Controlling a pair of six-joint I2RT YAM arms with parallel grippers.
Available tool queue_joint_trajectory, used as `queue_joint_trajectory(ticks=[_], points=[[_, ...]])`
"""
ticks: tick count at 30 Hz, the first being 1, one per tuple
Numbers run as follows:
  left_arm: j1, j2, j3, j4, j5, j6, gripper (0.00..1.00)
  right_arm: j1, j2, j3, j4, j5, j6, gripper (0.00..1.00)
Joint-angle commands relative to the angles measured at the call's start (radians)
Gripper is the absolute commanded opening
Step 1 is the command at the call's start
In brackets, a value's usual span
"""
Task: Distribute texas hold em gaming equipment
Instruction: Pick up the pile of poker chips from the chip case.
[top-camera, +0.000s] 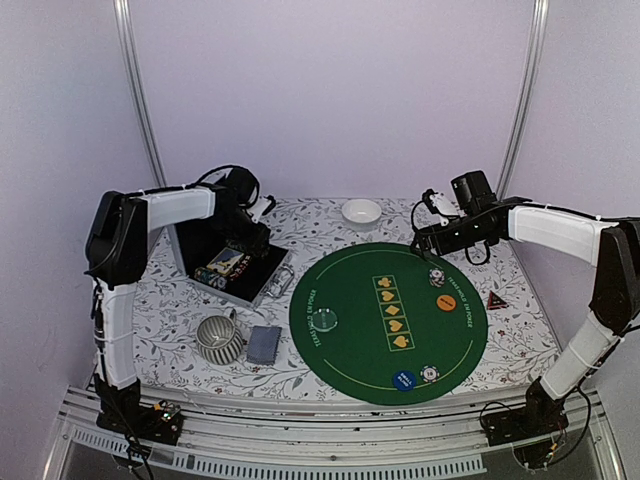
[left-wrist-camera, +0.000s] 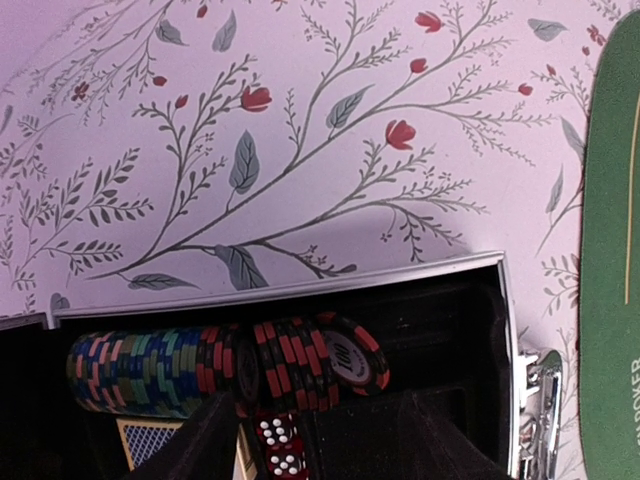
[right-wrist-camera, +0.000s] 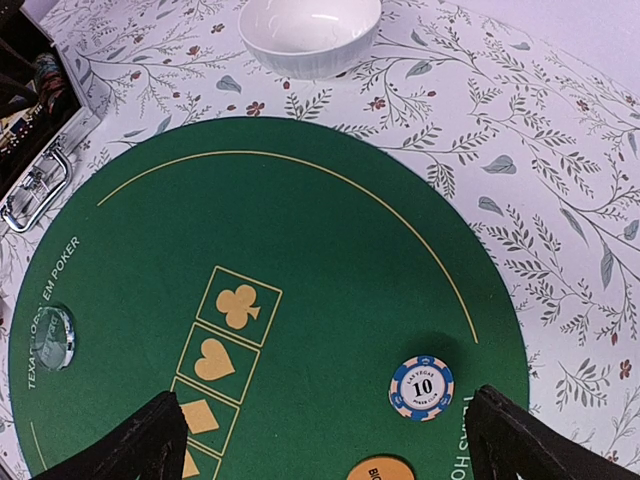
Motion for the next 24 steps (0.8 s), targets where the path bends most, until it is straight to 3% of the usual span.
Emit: queue_joint_trajectory(ticks=[1,16,24], points=[[-0.008,0.049,0.027,-0.012,0.002,0.018,0.58,0.004,-0.003,0.004,-0.011,-0.015,-0.003,0.99],[-0.006,0.119,0.087,-0.026,-0.020,0.027,0.53,0.004,0.009,0.004,-0.012,-0.024,-0.006,0.99],[0.003,0.136,0.111,-0.046,-0.020,0.031,0.29,0.004,0.008,0.003,-0.018,-0.019,-0.004,0.99]])
